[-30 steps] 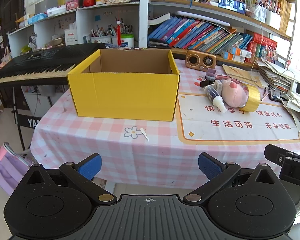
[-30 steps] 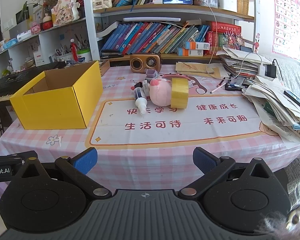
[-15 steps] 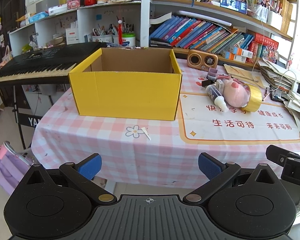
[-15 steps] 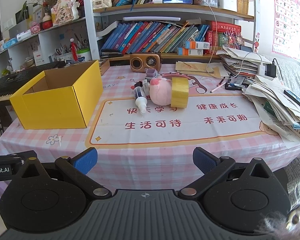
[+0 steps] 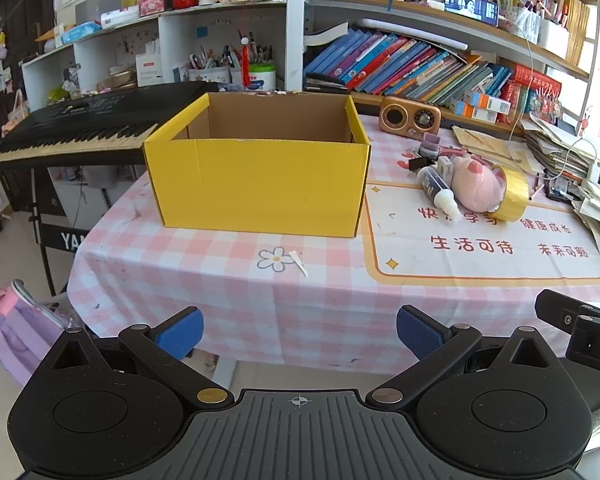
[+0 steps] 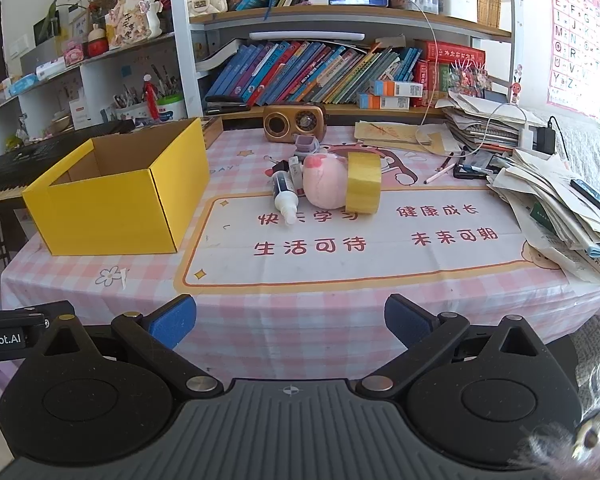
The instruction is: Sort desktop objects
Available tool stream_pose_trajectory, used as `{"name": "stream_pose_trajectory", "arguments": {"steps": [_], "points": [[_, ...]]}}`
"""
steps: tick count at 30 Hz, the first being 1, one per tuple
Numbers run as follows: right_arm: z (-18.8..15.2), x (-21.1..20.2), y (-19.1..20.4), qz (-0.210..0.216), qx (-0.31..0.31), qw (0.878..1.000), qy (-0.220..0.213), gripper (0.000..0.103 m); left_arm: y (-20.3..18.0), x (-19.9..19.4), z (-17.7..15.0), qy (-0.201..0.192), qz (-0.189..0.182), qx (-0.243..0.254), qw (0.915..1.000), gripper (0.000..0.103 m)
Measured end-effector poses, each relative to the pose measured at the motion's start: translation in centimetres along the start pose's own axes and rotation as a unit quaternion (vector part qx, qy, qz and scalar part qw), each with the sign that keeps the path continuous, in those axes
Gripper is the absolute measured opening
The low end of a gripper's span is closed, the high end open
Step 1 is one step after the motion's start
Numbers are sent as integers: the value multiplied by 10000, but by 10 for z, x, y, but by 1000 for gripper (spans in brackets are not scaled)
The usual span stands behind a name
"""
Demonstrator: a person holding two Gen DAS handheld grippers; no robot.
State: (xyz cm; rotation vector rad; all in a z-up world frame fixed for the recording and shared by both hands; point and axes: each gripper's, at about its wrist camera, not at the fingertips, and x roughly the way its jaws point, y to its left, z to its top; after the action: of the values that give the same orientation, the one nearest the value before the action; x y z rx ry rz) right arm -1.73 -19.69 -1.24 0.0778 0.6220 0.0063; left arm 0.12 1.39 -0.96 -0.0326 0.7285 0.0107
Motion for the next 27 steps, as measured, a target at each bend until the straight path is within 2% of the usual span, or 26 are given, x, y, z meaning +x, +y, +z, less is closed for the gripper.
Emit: {"name": "stream_pose_trajectory", "arguments": {"steps": [27], "points": [[0,-1,6,131,-103,9999,-38,101,7,-1,-1,-7,114,-44,9999,103]]}}
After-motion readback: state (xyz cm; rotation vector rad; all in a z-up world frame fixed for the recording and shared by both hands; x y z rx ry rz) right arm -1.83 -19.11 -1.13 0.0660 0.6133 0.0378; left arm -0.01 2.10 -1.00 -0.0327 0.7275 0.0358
